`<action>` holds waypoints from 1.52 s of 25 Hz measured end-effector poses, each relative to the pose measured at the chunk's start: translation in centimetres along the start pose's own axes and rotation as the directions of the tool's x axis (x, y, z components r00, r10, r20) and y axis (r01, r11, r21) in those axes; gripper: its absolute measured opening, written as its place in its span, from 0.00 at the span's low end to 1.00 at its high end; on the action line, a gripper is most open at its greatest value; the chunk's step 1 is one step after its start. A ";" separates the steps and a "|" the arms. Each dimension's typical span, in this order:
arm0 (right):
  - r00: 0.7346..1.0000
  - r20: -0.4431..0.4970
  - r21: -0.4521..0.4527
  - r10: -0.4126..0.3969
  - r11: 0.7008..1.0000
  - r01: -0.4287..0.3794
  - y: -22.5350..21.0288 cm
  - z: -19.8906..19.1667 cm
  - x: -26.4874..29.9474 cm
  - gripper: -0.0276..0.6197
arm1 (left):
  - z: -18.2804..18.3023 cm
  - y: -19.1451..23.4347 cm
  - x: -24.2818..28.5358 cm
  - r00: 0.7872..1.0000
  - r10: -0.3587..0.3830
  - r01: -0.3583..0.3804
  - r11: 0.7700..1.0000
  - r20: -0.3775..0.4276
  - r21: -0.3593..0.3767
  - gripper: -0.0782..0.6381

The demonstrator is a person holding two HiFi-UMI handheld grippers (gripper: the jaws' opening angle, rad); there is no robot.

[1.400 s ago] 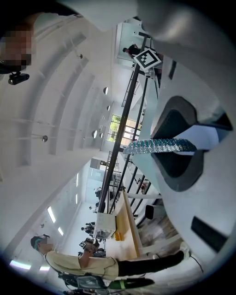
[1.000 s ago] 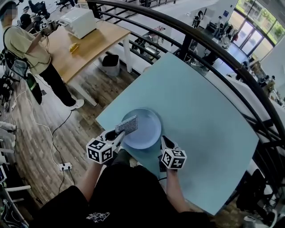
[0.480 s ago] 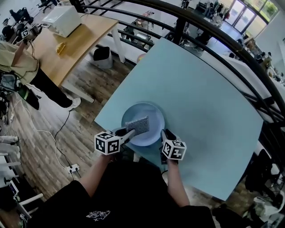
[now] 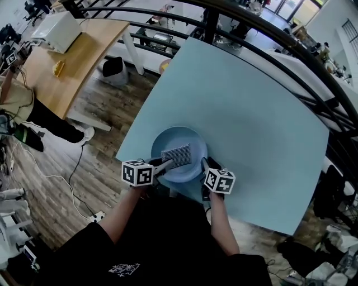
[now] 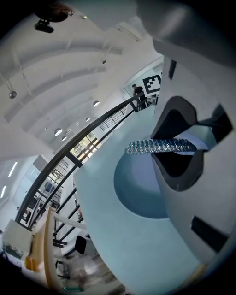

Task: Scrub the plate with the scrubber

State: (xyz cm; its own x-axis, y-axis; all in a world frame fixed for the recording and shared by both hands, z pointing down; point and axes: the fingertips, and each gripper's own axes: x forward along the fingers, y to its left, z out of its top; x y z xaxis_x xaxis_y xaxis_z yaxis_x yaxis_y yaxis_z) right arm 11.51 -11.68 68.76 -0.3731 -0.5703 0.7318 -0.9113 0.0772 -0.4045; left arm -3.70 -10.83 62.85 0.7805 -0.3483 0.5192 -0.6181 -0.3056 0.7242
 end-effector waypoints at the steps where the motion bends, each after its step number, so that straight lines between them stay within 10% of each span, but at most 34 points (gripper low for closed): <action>1: 1.000 0.000 0.018 -0.004 1.000 0.004 -0.2 -0.1 0.1 0.20 | -0.1 0.1 0.3 1.000 -0.012 0.012 1.000 -0.016 -0.013 0.23; 24: 0.996 -0.002 0.161 -0.091 0.983 0.090 -0.8 -1.1 1.1 0.08 | -1.1 0.8 5.7 0.954 -0.107 0.094 0.994 -0.280 -0.060 0.23; 38: 0.994 -0.007 0.171 -0.105 0.980 0.105 -1.2 -1.1 1.0 0.07 | 0.2 2.3 7.4 0.955 -0.069 0.035 0.992 -0.289 -0.121 0.23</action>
State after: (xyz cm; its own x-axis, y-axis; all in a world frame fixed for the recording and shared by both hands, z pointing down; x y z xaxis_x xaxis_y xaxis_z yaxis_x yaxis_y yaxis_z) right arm 12.02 -11.49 70.56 -0.2765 -0.5695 0.7741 -0.9019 -0.1243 -0.4136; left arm 0.62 -14.26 68.28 0.8150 -0.0551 0.5768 -0.5744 -0.2082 0.7917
